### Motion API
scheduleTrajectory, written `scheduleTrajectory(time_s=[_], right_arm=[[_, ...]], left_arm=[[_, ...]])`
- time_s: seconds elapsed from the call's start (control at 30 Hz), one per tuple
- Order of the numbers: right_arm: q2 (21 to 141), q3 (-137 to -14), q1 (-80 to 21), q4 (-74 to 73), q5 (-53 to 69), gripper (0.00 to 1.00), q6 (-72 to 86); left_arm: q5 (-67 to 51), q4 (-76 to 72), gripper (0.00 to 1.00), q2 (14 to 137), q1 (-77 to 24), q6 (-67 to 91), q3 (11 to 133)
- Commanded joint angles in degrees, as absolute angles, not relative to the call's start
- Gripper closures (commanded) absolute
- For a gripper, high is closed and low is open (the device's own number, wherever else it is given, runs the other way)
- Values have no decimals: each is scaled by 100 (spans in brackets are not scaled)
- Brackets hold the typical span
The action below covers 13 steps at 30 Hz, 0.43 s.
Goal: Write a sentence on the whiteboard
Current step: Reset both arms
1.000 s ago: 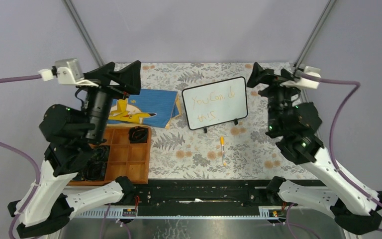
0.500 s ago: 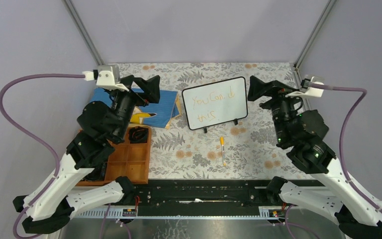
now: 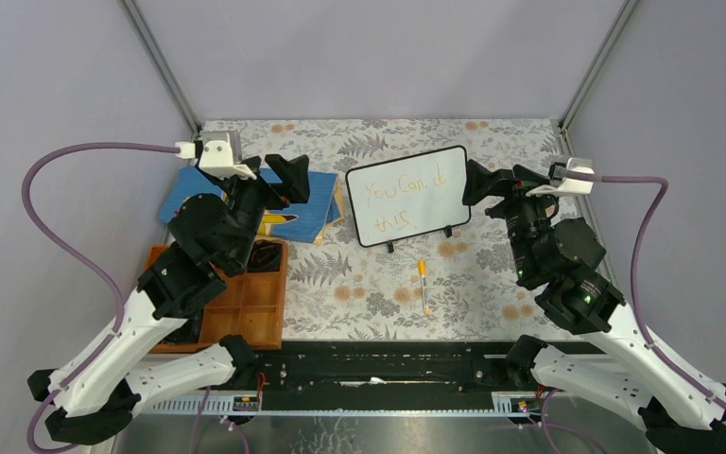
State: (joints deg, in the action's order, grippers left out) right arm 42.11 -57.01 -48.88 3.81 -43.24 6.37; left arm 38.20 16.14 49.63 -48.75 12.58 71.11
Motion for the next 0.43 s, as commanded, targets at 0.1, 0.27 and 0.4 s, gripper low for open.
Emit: scheduleTrajectory(time_s=[0.1,0.27,0.4], right_arm=[[4142,-5616,-4917,1179,-4176,0,208],[4227,-5613,-4918,1391,-4145,0,26],[4246,-5590,-4921,1454,-4120,0,26]], left_arm=[[3901,1703,1,5156,-4891,1516,7409],[3760,1551,1,5203,-4891,1607,7524],[3721,1581,1,5264,-4895,1662,7555]])
